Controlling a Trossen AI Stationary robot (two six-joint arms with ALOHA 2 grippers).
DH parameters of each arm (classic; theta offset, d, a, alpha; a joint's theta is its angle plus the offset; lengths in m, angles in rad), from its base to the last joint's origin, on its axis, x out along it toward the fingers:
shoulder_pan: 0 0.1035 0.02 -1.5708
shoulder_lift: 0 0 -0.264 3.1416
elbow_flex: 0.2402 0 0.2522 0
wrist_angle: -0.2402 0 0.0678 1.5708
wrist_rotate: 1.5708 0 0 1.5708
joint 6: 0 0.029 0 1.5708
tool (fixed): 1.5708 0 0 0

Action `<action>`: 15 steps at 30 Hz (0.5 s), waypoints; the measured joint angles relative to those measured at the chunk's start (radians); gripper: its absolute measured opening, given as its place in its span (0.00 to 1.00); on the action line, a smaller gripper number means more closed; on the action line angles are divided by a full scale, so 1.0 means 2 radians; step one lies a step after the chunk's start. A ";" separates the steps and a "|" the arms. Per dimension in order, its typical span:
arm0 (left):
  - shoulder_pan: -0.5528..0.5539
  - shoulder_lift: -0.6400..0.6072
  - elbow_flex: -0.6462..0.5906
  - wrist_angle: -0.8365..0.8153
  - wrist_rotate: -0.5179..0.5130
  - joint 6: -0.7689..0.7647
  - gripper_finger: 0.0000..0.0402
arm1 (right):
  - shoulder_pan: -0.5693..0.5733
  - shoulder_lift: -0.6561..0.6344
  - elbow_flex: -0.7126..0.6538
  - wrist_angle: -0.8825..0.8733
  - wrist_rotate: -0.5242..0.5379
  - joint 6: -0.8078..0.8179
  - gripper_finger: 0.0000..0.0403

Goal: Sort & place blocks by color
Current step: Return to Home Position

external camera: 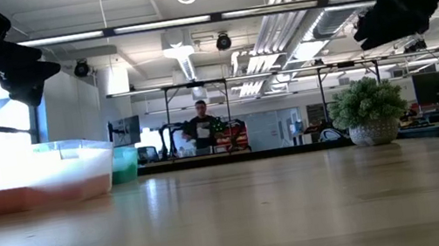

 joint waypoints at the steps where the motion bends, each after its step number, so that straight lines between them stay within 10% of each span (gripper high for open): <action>1: 0.000 0.000 0.000 0.000 0.000 0.000 0.40 | 0.000 -0.009 -0.010 0.008 -0.002 0.000 0.59; 15: 0.000 0.000 0.000 0.000 0.000 0.000 0.40 | 0.000 -0.166 -0.091 0.027 0.010 -0.005 0.59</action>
